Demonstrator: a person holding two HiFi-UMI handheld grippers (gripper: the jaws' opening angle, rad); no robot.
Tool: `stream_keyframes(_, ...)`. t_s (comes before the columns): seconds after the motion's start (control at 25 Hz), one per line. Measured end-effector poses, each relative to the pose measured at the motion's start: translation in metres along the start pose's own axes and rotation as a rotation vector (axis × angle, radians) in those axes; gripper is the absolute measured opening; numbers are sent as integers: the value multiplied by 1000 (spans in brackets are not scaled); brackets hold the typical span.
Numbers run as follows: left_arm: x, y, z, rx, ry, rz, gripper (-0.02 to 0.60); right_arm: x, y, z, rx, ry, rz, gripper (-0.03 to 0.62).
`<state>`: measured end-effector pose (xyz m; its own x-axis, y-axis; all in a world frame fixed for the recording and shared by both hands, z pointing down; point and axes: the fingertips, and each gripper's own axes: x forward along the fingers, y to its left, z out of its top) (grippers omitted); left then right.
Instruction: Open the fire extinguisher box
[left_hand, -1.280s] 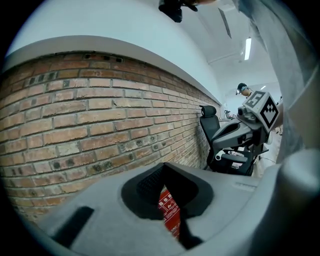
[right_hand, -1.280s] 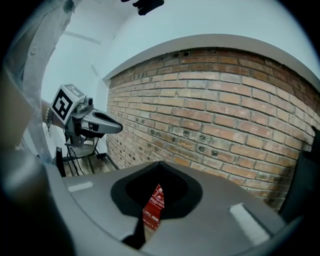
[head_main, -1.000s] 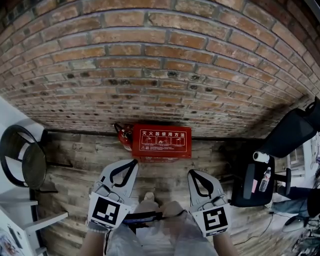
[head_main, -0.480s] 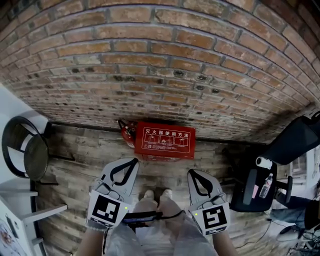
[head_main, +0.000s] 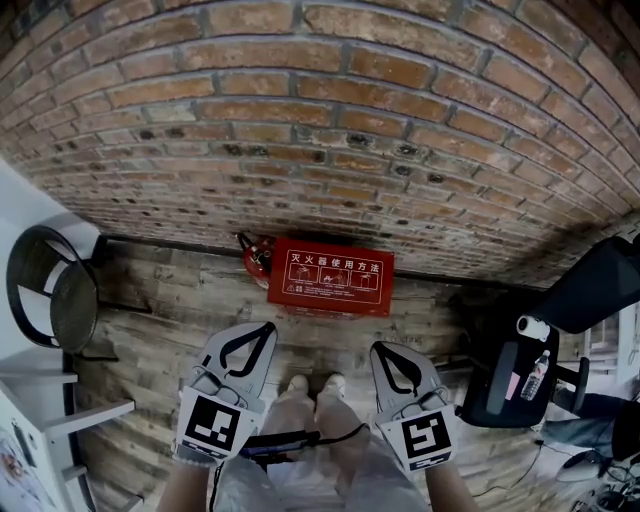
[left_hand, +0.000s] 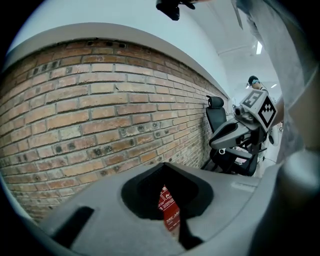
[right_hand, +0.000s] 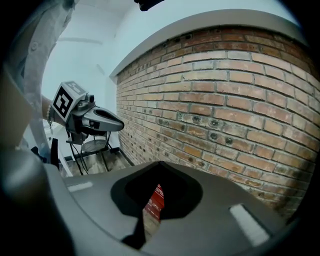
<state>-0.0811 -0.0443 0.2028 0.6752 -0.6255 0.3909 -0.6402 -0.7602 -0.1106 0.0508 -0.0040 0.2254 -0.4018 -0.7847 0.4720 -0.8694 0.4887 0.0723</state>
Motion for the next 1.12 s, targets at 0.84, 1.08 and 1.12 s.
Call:
stream_keyframes(0.84, 58, -21, -72, -65, 75, -36, -2, 51, -18, -81, 32, 71, 123, 8)
stream_keyframes(1.08, 81, -29, -111, -102, 105, -44, -2, 78, -26, -117, 73, 96, 113, 8)
stream_keyframes(1.12, 85, -30, -118, -108, 111, -42, -2, 82, -27, -124, 82, 98, 110, 8)
